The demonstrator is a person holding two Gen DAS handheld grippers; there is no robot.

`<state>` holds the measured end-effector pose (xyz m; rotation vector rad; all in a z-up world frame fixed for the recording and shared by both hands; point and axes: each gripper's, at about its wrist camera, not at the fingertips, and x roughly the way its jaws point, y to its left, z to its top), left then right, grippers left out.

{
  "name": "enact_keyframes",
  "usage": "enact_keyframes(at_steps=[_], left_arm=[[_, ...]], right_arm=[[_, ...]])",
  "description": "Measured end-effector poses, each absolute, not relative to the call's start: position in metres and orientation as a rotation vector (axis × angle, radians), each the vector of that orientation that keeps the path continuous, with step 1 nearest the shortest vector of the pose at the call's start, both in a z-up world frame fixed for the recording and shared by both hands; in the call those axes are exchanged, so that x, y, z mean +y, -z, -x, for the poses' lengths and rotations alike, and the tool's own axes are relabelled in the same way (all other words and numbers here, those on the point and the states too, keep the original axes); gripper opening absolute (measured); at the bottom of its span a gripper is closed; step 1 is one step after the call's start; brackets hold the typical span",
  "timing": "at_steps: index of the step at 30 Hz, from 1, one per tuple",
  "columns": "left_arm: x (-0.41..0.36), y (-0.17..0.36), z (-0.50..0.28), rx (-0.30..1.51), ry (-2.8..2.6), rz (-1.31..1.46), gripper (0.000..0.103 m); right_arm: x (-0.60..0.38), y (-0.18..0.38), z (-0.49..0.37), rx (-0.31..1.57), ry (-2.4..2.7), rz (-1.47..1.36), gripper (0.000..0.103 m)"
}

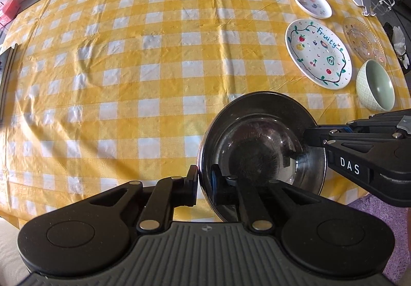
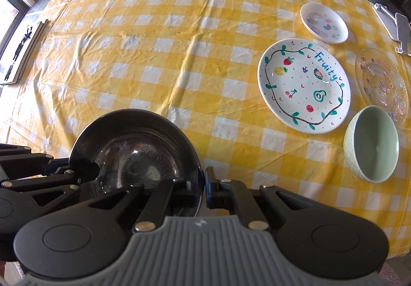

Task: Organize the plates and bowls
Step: 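Lower the held steel bowl into the orange-bottomed steel bowl, then open the left gripper and withdraw from the stacked bowls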

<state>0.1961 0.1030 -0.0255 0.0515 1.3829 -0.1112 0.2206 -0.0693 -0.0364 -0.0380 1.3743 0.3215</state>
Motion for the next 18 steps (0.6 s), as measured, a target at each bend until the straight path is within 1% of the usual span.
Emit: enact_keyframes(at_steps=[3,6,10,13,15,16,18], left_arm=[[0.102,0.017,-0.194,1.346,0.118,-0.072,0.010],[0.099,0.016,-0.192,1.330,0.115,-0.099,0.006],[0.098,0.021,-0.193,1.327,0.112,-0.107,0.004],[0.102,0.020,-0.192,1.325,0.115,-0.093,0.004],[0.103,0.015,-0.190,1.315,0.119,-0.089,0.005],[0.103,0.012,-0.188,1.308,0.118,-0.092,0.007],[0.101,0.004,-0.183,1.278,0.122,-0.107,0.009]], right_arm=[[-0.069,0.030,-0.218,1.356,-0.331,0.046,0.001],[-0.067,0.026,-0.215,1.345,-0.333,0.059,0.001],[-0.067,0.029,-0.215,1.345,-0.324,0.063,0.001],[-0.069,0.032,-0.215,1.356,-0.315,0.046,0.001],[-0.072,0.029,-0.214,1.350,-0.323,0.029,0.003],[-0.074,0.025,-0.214,1.341,-0.327,0.017,0.006],[-0.080,0.016,-0.212,1.323,-0.339,0.000,0.007]])
